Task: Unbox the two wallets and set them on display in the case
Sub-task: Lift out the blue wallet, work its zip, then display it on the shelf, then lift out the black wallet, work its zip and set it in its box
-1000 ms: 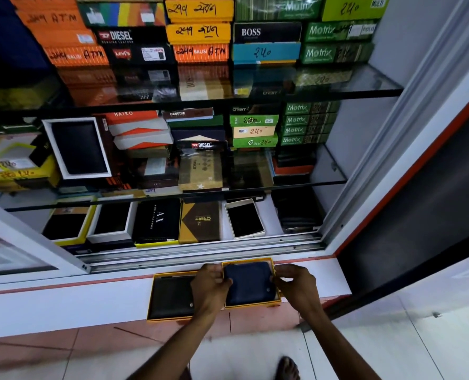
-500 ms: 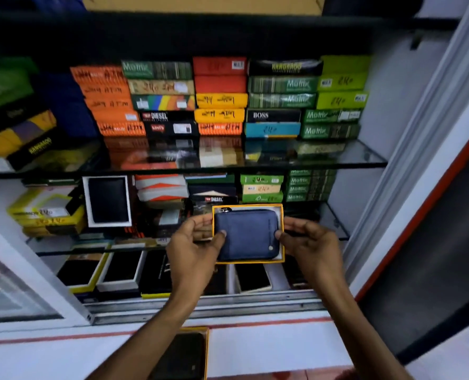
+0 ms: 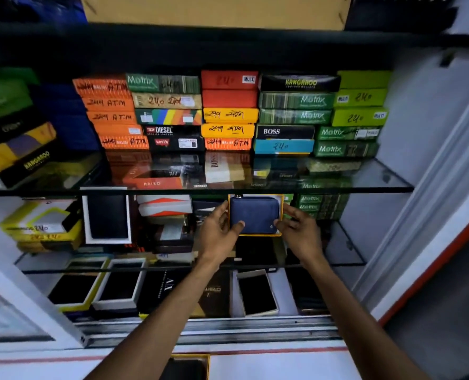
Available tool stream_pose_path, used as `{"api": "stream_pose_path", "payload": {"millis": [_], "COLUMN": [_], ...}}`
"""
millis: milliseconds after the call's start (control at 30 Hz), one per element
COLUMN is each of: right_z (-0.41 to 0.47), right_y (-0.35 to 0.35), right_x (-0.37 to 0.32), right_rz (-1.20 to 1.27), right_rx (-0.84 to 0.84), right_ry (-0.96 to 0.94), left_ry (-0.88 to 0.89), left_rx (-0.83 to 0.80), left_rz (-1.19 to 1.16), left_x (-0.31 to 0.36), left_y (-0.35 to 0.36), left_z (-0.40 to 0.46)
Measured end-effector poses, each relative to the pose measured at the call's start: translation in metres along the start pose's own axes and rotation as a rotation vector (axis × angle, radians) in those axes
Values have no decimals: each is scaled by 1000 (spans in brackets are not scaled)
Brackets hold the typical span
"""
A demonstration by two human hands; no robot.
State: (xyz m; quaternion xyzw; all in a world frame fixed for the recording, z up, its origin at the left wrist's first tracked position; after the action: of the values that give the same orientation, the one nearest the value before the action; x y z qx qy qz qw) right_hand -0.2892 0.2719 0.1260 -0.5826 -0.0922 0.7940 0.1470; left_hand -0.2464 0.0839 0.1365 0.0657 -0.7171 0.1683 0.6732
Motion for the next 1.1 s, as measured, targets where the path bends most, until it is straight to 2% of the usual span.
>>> {"api": "stream_pose_path", "payload": {"millis": [133,200,267,333,500,533,633,733,800,900,1100], "right_z": [-33,-70,-111,-149,-233,-242,-255,-264,-264,-256,-259], "right_y": [-4,0,15,38,107,116,138,153,159,161,168], "right_x": [-17,-27,-21,-3,51,56,57,56,59,56,56], "right_rz": [83,136,83,10,-121,-162,-340,-456,-453,-317,-199], "right_rx": [96,152,130,4,-441,-509,-697,-787,-774,-721,-490], "right_ry": [-56,-125,-158,-130,54,76,112,155,202,346,449], "left_ry": [-44,-41,-64,-134,-263,-341,-711,-805,-786,-793,-779], "left_rx": [26,87,158,211,452,439,229,120,103,105,74], "left_rz": [-16,-3,22,77,335,353,405,421,412,365,292], "left_x": [-16,-29,-50,-76,-146,-160,-197,-203,-204,-206,-211], "left_y": [-30,-52,-77,-101,-145,-150,-157,-156,-150,-150,-157], "left_z": [-20,-44,-73,-102,-167,-175,-188,-197,-196,-192,-188]}}
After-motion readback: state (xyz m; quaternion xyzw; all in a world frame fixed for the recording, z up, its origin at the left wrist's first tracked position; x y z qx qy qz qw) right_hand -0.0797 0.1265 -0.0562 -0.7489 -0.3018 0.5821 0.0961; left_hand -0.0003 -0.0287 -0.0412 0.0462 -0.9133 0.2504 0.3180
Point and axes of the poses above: each hand's wrist, its own z-axis towards the middle knuckle, its own y-axis out of the palm, x = y × z, the point moved 2 cm from there along z, towards the middle knuckle, and after that the axes turned 12 degrees about -y, right-handed, at the moved point
